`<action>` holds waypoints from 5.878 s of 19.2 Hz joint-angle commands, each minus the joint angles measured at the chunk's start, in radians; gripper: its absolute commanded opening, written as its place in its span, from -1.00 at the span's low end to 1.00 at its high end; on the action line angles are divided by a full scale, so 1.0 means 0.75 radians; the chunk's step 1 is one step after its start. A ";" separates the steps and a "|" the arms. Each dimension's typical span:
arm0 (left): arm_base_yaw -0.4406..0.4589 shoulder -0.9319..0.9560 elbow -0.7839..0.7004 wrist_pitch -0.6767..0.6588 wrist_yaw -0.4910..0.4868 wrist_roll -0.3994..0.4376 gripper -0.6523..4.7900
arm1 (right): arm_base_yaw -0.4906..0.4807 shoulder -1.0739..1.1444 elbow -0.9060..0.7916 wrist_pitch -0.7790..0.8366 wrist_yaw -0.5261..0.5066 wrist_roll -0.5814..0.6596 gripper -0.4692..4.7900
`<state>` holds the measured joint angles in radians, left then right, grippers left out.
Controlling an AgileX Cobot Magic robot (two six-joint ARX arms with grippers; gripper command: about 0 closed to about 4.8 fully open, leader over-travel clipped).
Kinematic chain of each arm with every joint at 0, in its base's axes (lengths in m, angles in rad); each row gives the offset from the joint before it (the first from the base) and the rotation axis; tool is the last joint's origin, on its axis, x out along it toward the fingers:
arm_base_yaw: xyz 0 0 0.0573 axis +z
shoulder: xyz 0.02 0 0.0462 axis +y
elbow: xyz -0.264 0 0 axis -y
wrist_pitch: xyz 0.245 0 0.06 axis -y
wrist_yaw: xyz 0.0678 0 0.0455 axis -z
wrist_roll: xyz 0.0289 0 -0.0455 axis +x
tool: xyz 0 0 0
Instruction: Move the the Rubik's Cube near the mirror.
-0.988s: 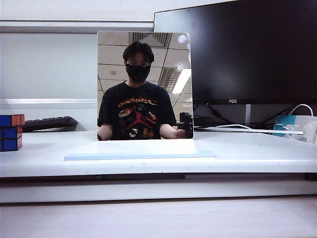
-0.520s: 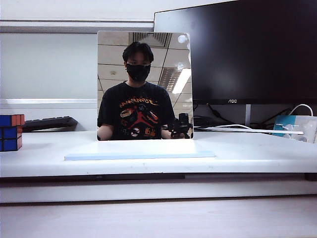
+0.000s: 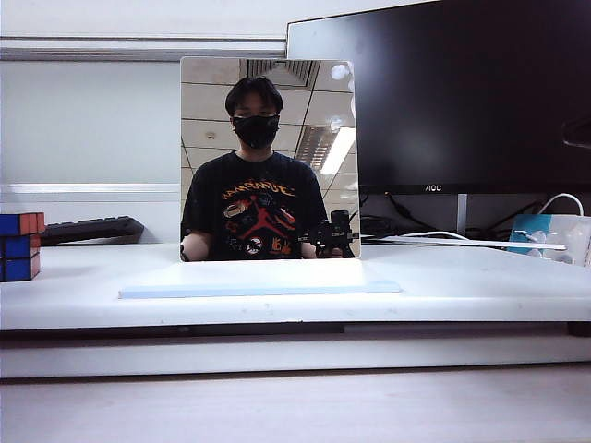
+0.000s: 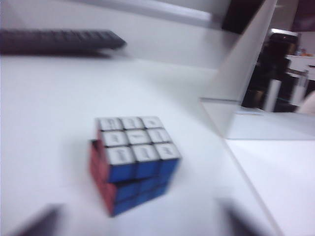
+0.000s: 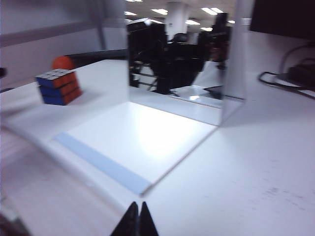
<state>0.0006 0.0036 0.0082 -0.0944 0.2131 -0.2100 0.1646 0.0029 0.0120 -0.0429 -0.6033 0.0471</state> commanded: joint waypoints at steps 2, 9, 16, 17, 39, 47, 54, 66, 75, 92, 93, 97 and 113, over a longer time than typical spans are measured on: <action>-0.016 0.001 0.003 0.190 0.031 -0.075 1.00 | 0.005 -0.001 -0.006 0.024 0.038 0.000 -0.82; -0.205 0.204 0.002 0.451 -0.299 -0.130 1.00 | 0.007 -0.001 -0.006 0.025 0.038 0.001 -0.82; -0.325 0.795 0.006 0.842 -0.511 -0.157 1.00 | 0.008 -0.001 -0.006 0.025 0.039 0.001 -0.82; -0.331 0.916 0.007 0.961 -0.509 -0.170 1.00 | 0.008 -0.001 -0.006 0.025 0.038 0.001 -0.82; -0.368 1.733 0.268 1.388 0.276 -0.356 -0.78 | 0.006 -0.001 -0.006 0.025 0.064 0.002 -0.82; -0.876 1.753 0.512 1.066 -0.129 -0.250 -0.78 | 0.007 -0.001 -0.006 0.025 0.064 0.003 -0.82; -1.107 1.917 0.704 0.888 -0.846 -0.510 -0.78 | 0.006 -0.001 -0.006 0.033 0.070 0.002 -0.82; -1.338 2.151 0.916 0.597 -1.280 -0.818 -0.26 | 0.008 -0.001 -0.006 0.033 0.068 0.003 -0.82; -1.338 2.150 0.921 0.786 -1.265 -0.758 0.89 | 0.008 -0.001 -0.006 0.033 0.067 0.008 -0.82; -1.339 1.370 0.920 0.420 -1.199 0.330 -0.78 | 0.006 -0.001 -0.006 0.099 0.213 0.007 -0.82; -1.338 1.306 0.919 0.376 -1.121 0.359 -0.78 | 0.006 -0.001 -0.006 0.099 0.219 0.007 -0.82; -1.337 1.078 0.919 0.294 -0.698 0.485 -0.78 | 0.006 -0.001 -0.006 0.103 0.338 0.007 -0.82; -1.337 0.621 0.919 -0.057 -0.314 0.550 -0.76 | 0.007 -0.001 -0.006 0.102 0.806 0.007 -0.82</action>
<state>-1.0031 0.4644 0.6952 -0.1268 -0.0216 0.2054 0.1692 0.0029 0.0120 0.0135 0.0002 0.0486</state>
